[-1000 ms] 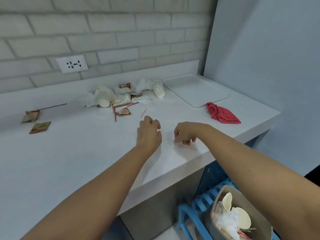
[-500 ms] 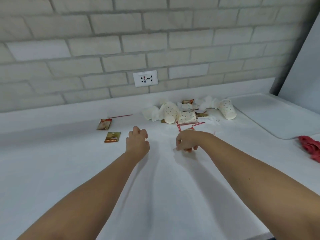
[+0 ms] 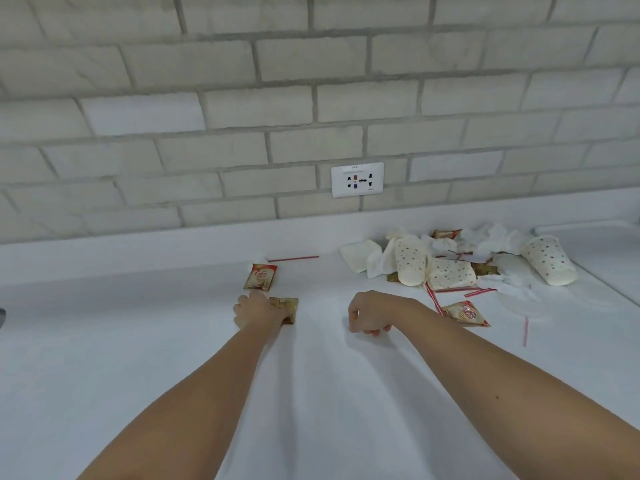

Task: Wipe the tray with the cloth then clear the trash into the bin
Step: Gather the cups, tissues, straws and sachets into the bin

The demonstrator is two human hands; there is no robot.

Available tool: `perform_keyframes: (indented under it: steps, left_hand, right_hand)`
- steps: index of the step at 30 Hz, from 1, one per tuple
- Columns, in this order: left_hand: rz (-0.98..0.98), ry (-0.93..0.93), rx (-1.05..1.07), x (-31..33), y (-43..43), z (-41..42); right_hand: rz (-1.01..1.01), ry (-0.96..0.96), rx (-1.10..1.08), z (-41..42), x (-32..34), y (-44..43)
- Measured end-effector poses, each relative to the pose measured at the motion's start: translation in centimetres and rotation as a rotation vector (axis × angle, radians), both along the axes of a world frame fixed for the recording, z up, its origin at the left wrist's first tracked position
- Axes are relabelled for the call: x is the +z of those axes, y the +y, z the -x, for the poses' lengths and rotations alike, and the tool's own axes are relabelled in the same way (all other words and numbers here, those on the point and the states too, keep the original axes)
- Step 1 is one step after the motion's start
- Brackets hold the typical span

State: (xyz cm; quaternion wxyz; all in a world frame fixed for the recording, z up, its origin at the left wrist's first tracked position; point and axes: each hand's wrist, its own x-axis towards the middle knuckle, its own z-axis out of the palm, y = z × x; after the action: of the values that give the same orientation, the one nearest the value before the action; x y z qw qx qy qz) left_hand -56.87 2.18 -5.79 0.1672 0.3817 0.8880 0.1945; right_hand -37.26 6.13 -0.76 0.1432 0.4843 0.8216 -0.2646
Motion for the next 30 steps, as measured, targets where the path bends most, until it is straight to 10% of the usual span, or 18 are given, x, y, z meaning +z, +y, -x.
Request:
perform_keyframes:
  steps: [30]
  left_hand:
    - [-0.188,-0.258,-0.306,-2.1,10.0,7.0]
  right_hand:
    - [-0.434,0.152,0.138,14.8,-4.9,12.4]
